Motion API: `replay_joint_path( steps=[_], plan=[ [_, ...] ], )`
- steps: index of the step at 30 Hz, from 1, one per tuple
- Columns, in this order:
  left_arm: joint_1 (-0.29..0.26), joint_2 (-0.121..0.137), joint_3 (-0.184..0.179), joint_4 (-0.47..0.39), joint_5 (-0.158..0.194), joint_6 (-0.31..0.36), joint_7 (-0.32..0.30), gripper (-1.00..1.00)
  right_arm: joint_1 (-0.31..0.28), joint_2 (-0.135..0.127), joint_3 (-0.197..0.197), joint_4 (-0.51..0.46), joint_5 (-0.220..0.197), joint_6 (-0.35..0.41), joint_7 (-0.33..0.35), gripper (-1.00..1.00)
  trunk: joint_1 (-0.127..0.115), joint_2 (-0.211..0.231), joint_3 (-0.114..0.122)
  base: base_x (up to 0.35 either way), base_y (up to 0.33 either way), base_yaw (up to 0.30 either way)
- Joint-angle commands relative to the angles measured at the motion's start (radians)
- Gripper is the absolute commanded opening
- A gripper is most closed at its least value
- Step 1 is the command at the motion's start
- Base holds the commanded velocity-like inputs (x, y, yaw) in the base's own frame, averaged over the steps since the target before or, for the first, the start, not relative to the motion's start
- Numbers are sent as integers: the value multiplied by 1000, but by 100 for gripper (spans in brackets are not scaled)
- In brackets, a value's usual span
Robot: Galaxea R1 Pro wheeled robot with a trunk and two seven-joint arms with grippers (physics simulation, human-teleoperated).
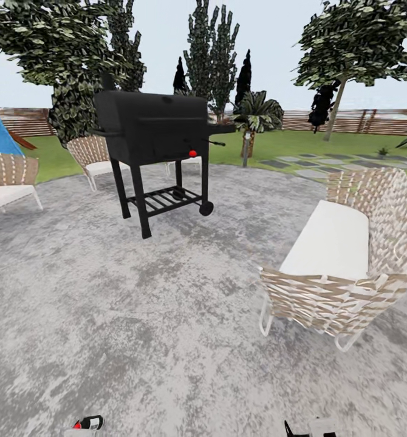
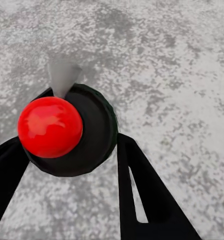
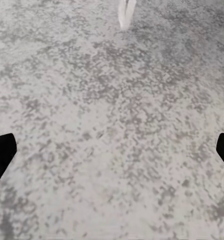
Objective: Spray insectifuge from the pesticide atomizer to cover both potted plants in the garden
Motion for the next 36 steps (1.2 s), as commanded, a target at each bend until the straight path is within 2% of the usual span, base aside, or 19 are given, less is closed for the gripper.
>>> replay_joint_path(
  steps=[1,20,36],
  plan=[
    [-1,0,-4,2,11,-2,-6,-100,0,0,-3,1,7,-3,0,100,0,0,0,285,204,247],
    [-1,-5,-4,2,11,-1,-6,-100,0,-3,-3,1,7,-3,-2,100,0,0,17,288,190,218],
    [-1,-6,-5,3,11,-1,-6,-100,0,-6,-1,1,12,-3,1,100,0,0,18,325,56,21]
  ],
)
